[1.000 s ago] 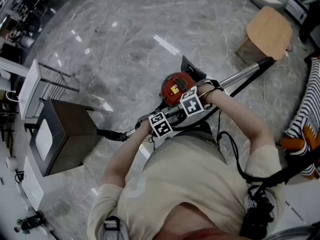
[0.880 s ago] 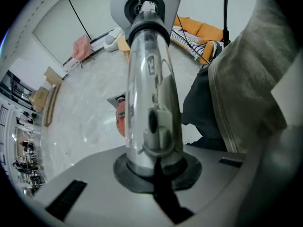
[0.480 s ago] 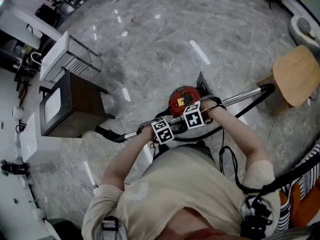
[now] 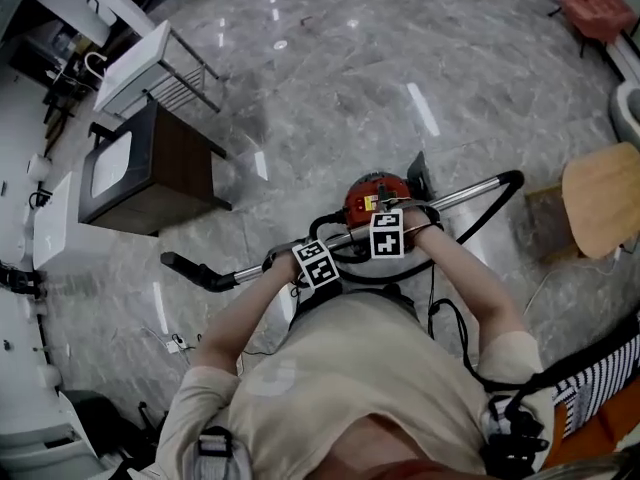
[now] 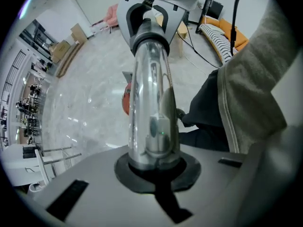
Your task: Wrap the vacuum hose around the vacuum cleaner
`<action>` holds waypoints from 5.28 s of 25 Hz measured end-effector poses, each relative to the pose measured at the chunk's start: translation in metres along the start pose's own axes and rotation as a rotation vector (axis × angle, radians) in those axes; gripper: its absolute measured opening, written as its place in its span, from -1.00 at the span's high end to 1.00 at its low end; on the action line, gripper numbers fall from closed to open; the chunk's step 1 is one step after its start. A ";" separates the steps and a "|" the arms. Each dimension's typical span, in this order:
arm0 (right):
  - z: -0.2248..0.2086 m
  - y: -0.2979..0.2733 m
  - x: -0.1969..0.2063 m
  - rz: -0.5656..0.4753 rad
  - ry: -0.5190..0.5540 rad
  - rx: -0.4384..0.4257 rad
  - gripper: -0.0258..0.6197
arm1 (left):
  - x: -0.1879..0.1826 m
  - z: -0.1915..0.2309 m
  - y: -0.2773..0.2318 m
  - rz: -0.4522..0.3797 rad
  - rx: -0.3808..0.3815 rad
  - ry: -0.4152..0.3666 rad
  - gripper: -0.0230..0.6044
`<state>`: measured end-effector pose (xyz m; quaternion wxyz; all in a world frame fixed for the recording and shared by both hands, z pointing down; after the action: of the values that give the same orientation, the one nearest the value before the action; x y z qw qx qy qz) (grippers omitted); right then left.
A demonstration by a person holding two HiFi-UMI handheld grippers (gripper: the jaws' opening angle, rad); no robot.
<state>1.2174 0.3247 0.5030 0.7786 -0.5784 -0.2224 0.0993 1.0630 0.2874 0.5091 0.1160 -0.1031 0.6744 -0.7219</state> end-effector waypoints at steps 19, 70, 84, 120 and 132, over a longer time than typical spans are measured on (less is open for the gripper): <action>-0.099 0.037 -0.012 0.058 -0.732 0.481 -0.30 | 0.069 0.174 -0.046 -0.119 0.093 -0.134 0.90; 0.055 -0.130 -0.252 -0.586 -1.789 -0.301 0.56 | 0.454 0.048 -0.167 -0.107 0.142 0.589 0.90; 0.048 -0.249 -0.474 -0.685 -1.958 -0.573 -0.28 | 0.462 -0.018 -0.159 -0.229 0.277 0.597 0.87; 0.041 -0.346 -0.320 -0.064 -1.680 -0.170 0.40 | 0.681 -0.122 -0.178 -0.447 0.296 0.839 -0.31; 0.305 -0.405 -0.214 0.557 -1.139 -0.254 0.39 | 0.584 -0.157 -0.243 -0.371 0.537 0.619 -0.31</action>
<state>0.8464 0.3717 0.9071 0.4093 -0.5588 -0.4523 0.5617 0.4519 0.2731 0.7366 -0.2001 0.0322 0.4362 -0.8767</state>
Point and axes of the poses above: the fingertips, and each gripper's own axes: y backward along the fingers, z to its left, x out of its underside, the point moved 4 cm from there along y, backward along the fingers, and after that the axes turned 9 degrees about x, right-handed, at the moved point
